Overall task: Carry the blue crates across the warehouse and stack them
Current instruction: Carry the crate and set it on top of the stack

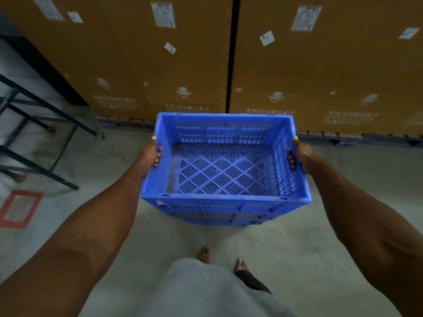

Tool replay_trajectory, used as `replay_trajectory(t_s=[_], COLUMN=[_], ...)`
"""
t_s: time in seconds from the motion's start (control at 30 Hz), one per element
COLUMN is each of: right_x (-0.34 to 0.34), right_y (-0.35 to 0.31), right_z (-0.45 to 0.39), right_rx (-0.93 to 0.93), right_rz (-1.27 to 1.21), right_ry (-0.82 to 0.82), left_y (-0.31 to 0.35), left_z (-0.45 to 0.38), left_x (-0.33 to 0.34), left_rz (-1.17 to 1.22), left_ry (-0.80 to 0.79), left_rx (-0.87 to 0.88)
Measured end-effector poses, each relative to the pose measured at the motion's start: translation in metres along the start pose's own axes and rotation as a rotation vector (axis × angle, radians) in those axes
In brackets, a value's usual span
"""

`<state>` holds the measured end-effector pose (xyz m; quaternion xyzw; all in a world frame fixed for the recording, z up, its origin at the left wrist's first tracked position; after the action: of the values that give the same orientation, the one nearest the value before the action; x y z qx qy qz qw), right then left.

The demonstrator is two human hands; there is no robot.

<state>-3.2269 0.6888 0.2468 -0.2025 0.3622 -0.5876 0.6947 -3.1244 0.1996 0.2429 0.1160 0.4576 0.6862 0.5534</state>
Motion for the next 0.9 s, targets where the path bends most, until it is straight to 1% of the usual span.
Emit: replay_trajectory(t_s=[0.13, 0.3, 0.43, 0.57, 0.73, 0.8, 0.9], right_x=[-0.003, 0.001, 0.003, 0.004, 0.004, 0.003, -0.003], right_y=[0.002, 0.004, 0.004, 0.004, 0.008, 0.009, 0.010], right_z=[0.000, 0.005, 0.009, 0.006, 0.001, 0.004, 0.012], right_rx=[0.039, 0.003, 0.007, 0.002, -0.094, -0.138, -0.210], right_rz=[-0.039, -0.039, -0.050, -0.043, -0.040, 0.042, 0.356], right_ry=[-0.056, 0.005, 0.019, 0.032, 0.073, 0.116, 0.253], left_y=[-0.002, -0.002, -0.001, 0.001, 0.000, 0.005, 0.012], left_z=[0.003, 0.000, 0.003, 0.007, 0.004, 0.006, 0.011], left_x=[0.001, -0.003, -0.007, -0.005, -0.003, -0.007, -0.020], left_rz=[-0.008, 0.011, 0.037, 0.031, 0.022, -0.057, -0.424], left_ry=[0.026, -0.020, -0.047, -0.048, -0.008, 0.048, 0.211], left_rx=[0.004, -0.010, -0.017, -0.011, 0.028, 0.095, 0.214])
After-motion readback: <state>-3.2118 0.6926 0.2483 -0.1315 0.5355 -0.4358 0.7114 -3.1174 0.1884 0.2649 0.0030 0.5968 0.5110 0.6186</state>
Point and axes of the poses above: each hand's wrist, its own z-axis away from the middle knuckle, its own x-axis out of the palm, y = z × x, the point moved 3 cm from there along -z, towards the middle knuckle, and after that the axes turned 1 degree about y, right-handed, at the moved point
